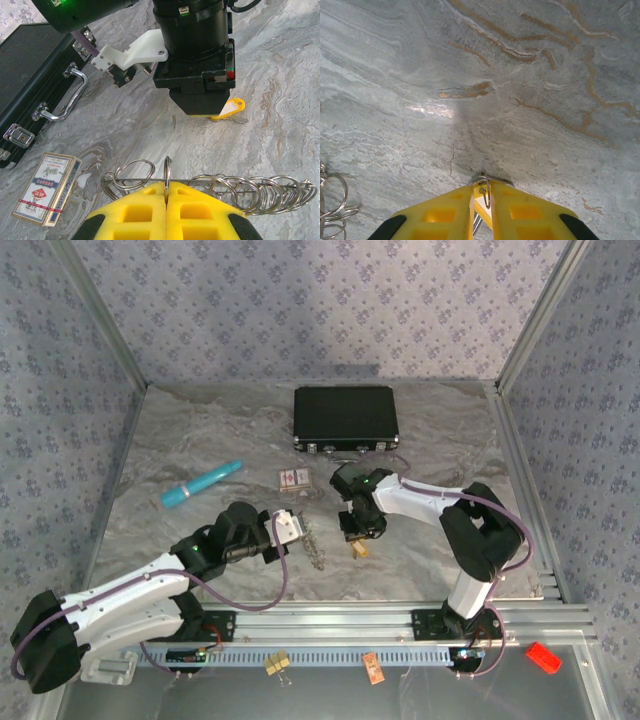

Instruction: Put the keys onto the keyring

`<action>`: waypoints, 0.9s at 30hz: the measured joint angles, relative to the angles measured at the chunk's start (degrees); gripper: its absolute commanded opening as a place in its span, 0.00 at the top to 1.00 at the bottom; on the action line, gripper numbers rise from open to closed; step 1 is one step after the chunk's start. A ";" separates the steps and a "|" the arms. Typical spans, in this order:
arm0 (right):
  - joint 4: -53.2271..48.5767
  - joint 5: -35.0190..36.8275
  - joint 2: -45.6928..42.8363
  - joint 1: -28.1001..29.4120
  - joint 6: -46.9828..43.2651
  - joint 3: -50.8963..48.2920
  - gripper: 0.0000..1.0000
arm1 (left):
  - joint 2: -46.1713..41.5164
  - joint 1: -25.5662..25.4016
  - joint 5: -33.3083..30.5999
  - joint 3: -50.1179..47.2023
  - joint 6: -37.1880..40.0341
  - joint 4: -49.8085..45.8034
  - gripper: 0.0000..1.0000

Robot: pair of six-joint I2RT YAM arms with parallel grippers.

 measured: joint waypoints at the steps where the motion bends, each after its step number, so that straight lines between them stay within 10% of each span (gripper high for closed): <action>1: 0.04 0.00 0.02 0.00 0.00 0.00 0.85 | 0.00 0.00 0.02 0.00 0.00 0.00 1.00; 18: 0.57 0.90 -0.70 0.72 -0.35 -0.48 1.00 | 0.00 0.00 0.00 0.00 -0.31 -0.04 1.00; 27: 8.63 2.21 -20.72 3.48 -11.69 -7.78 1.00 | -0.13 0.00 0.02 1.11 -5.84 -2.47 1.00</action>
